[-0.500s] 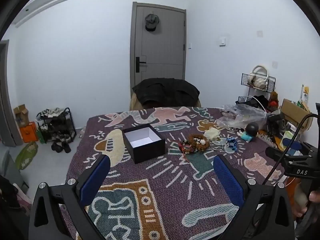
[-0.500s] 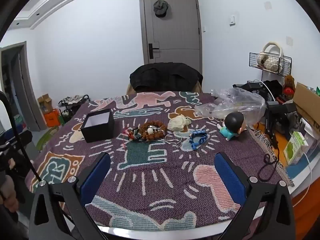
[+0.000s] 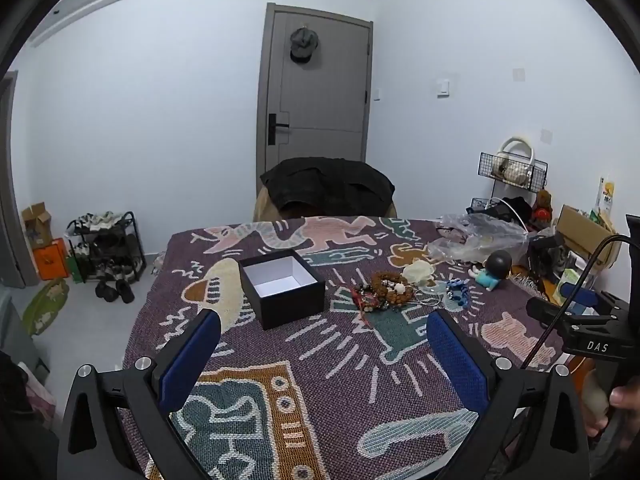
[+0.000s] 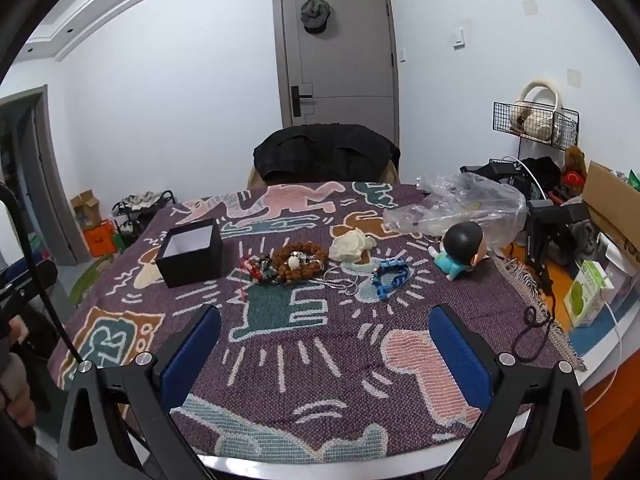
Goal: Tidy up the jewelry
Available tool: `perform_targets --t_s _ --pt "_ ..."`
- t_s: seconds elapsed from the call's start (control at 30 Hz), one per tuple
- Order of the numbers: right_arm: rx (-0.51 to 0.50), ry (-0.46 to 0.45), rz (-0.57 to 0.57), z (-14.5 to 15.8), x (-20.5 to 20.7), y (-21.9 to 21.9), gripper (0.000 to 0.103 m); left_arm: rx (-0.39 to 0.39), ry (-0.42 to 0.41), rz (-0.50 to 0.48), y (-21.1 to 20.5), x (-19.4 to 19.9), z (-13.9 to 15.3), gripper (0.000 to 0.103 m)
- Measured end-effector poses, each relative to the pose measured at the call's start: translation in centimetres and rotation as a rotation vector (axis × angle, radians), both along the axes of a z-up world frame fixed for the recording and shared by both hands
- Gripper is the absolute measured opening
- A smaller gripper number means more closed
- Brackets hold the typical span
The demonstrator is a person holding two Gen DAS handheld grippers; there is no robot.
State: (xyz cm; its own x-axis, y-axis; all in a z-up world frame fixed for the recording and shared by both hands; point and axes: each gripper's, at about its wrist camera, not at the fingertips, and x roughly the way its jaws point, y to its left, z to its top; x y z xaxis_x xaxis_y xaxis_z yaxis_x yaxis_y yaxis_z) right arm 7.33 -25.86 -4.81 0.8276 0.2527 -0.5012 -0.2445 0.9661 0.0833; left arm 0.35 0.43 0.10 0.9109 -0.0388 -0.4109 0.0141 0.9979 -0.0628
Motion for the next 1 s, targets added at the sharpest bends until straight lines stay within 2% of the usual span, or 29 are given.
perform_targets --t_s 0.4,1.0 --pt "0.010 0.008 -0.006 0.0 -0.1 0.1 0.103 -0.008 -0.002 -0.013 0.4 -0.5 -0.4 0.103" --pt "0.020 0.010 -0.012 0.2 0.1 -0.4 0.103 0.004 -0.012 -0.037 -1.2 -1.0 1.1 0.103"
